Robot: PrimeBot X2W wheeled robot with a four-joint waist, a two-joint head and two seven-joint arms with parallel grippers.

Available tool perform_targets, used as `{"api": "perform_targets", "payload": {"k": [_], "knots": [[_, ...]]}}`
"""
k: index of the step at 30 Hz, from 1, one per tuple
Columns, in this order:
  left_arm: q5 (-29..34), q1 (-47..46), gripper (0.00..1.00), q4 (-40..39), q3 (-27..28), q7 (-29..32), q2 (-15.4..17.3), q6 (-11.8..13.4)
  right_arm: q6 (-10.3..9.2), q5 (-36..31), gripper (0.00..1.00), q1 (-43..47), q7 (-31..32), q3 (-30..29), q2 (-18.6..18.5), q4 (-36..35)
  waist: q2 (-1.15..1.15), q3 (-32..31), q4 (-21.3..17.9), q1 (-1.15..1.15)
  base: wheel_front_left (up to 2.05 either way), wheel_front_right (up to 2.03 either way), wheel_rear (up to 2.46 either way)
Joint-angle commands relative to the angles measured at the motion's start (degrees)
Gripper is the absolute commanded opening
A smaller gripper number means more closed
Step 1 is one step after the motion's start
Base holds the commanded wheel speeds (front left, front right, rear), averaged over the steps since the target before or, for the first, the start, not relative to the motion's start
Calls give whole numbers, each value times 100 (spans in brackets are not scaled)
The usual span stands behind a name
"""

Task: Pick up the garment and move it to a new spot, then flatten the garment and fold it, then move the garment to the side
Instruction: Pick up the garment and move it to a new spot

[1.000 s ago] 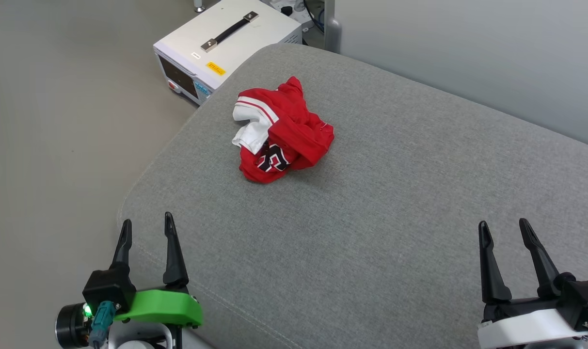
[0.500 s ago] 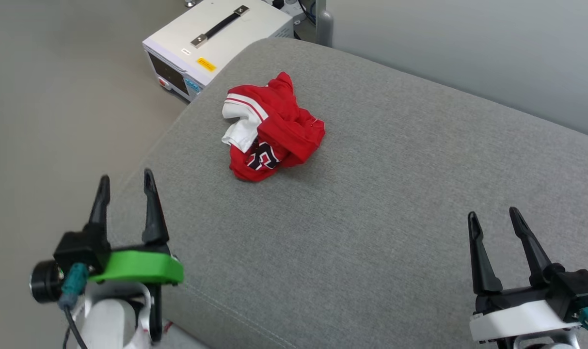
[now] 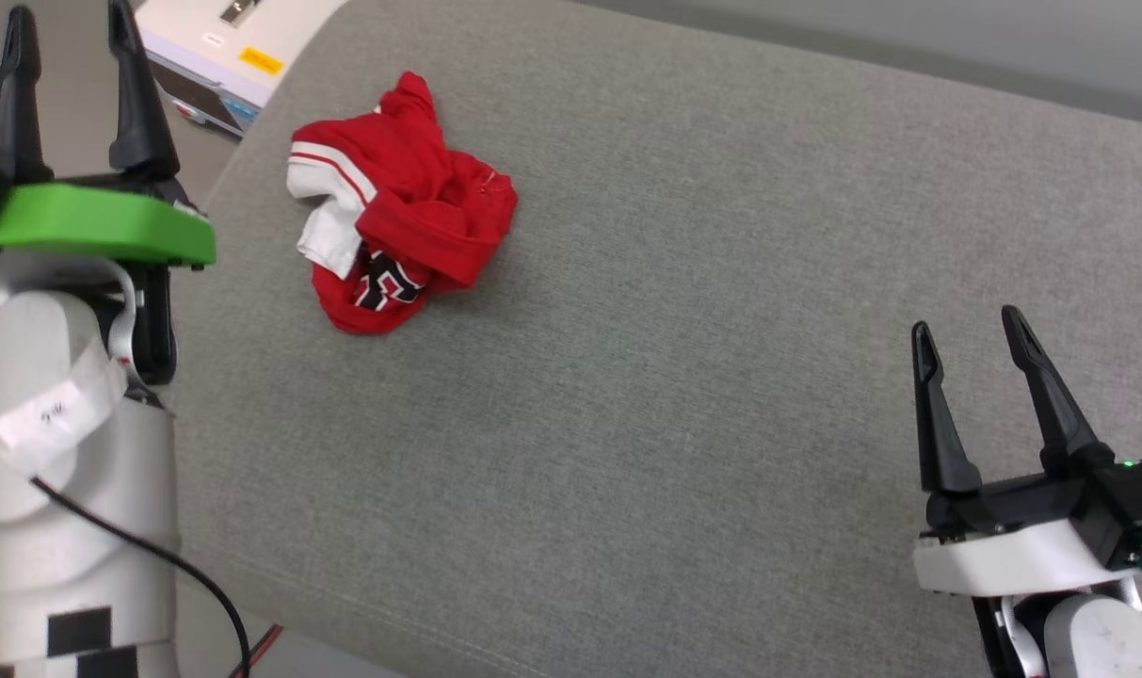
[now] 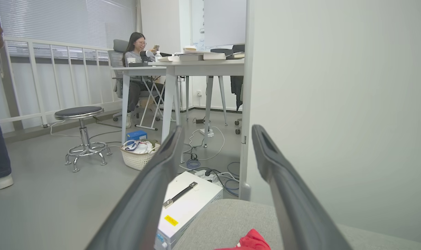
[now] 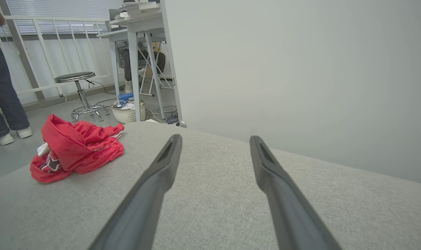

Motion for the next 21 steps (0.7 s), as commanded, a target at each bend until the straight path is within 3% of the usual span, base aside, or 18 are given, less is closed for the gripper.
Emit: {"api": "perform_targets", "payload": {"k": [1,6,12,18,21], "knots": [[-134,-312,100,214,-262,149,230,-35,-4,-15,100,-167,-26,-3,-38,-77,0,572,-497,-1,0,0,0],[-1083,-1138,100,696,-1306,1056,920,-40,-4,-23,100,-395,-26,24,-84,-195,0,858,-635,-1,0,0,0],[-2476,-1817,100,1090,-2289,3094,1553,-41,-4,-19,100,-586,-26,64,-117,-243,0,1078,-780,-1,0,0,0],[-3098,-2059,100,1222,-3309,5076,2055,-41,-4,-41,100,-704,-26,104,-105,-275,0,1189,-967,-1,0,0,0],[-3261,-2060,100,1171,-3714,5697,2321,-41,-4,-33,100,-739,-26,99,-94,-284,0,1226,-1063,-1,0,0,0]]}}
